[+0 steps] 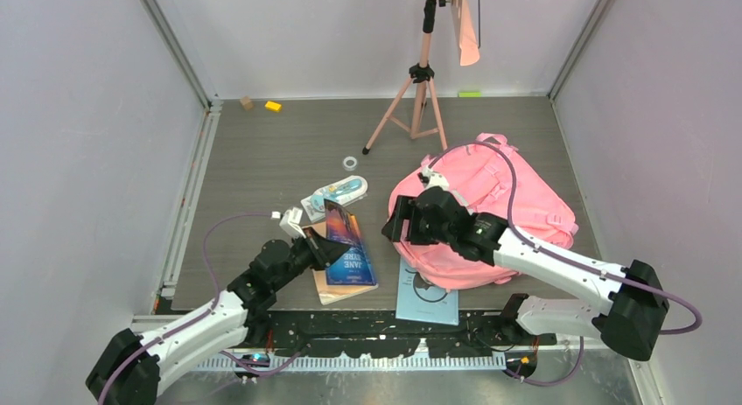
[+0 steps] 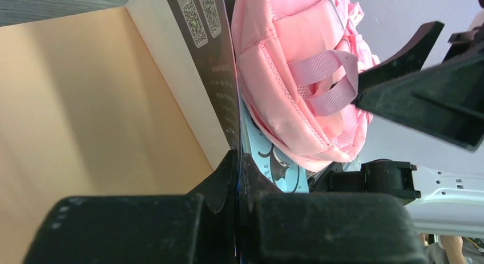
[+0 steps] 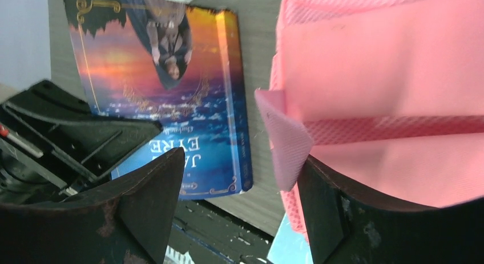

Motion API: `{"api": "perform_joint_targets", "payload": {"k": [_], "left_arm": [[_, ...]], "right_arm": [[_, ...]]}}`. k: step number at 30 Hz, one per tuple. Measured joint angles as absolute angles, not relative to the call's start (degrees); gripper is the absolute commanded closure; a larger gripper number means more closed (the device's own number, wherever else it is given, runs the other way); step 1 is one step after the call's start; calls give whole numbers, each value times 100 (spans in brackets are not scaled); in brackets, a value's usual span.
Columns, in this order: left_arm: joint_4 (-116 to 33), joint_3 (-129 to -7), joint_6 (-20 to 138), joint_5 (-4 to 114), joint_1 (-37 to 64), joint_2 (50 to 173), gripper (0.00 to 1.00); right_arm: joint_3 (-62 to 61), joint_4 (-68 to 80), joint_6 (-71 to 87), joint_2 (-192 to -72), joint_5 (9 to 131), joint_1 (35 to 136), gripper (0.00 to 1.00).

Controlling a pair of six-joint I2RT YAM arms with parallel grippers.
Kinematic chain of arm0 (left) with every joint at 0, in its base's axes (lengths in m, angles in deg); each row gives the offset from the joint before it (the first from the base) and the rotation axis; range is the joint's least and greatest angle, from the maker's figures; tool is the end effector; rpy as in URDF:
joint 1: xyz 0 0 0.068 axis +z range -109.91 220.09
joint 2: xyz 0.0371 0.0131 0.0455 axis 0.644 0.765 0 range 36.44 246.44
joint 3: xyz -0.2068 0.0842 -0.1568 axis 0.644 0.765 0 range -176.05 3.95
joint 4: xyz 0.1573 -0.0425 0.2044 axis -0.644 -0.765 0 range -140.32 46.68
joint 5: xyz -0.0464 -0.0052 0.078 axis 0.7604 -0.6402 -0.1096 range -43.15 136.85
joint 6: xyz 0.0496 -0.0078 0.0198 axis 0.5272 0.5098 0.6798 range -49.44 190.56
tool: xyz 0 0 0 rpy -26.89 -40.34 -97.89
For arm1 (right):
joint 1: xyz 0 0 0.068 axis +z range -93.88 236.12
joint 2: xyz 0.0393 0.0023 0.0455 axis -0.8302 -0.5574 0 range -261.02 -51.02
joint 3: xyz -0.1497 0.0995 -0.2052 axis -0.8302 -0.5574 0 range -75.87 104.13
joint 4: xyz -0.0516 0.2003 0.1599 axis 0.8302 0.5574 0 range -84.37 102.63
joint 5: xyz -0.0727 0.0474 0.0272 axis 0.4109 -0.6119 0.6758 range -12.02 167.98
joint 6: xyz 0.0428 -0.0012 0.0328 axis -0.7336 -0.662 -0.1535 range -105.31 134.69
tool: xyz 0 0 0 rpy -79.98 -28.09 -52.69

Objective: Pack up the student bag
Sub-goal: Place the book at the center of the board, then pick up the book from the center of the board.

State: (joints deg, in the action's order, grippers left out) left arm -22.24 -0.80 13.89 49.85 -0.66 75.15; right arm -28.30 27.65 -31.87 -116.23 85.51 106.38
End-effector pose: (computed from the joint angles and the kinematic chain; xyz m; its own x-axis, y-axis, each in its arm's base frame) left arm 0.1181 -0.1041 0.1671 -0.6698 -0.5243 -0.5258 0.2383 0.5190 -0.8209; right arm 0.1603 0.1855 0.2663 -0.7873 0.1791 -0.5900 -0.1834 0.8455 0.5015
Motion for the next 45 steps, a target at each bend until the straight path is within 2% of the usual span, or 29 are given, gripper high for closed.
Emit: {"api": "perform_joint_targets", "payload": {"k": [3,4,6,10,13,19,21,26,31,35,40,45], "left_arm": [[-2410,-85,1348,4909,-66,7424,100],[-2578,-91,1276,4824,-66,7369,97],[-3022,-133,1112,4627,-66,7244,87],[-4371,-282,817,4144,-68,6903,55],[-5385,-509,766,3847,-68,6687,36],[-7026,-1442,911,3193,-68,6521,10],[-7315,-1602,972,3049,-66,6602,8],[-7367,-1479,937,3110,-66,7087,7],[-6569,-1077,646,3414,-64,7413,8],[-5914,-863,438,3587,-26,7542,16],[-5297,-577,207,3667,15,7568,36],[-5216,-371,202,3569,87,7505,79]], "right_arm": [[-2876,2706,-3314,-11704,8628,11036,23],[-2876,2677,-3338,-11757,8689,11198,23],[-2849,2664,-3360,-11896,8859,11521,23],[-2668,2629,-3360,-12430,9102,11891,21],[-2554,2562,-3349,-12830,9170,11915,17],[-2185,2496,-3207,-13525,9148,11832,15],[-2054,2433,-3163,-13724,9063,11773,14],[-1853,2301,-3085,-14132,8744,11482,15],[-1822,2107,-3096,-14449,8208,11228,16],[-1822,1884,-3155,-14683,7736,11054,17],[-1822,1508,-3227,-15037,7268,10905,17],[-1811,1427,-3251,-15232,7019,10824,19]]}}
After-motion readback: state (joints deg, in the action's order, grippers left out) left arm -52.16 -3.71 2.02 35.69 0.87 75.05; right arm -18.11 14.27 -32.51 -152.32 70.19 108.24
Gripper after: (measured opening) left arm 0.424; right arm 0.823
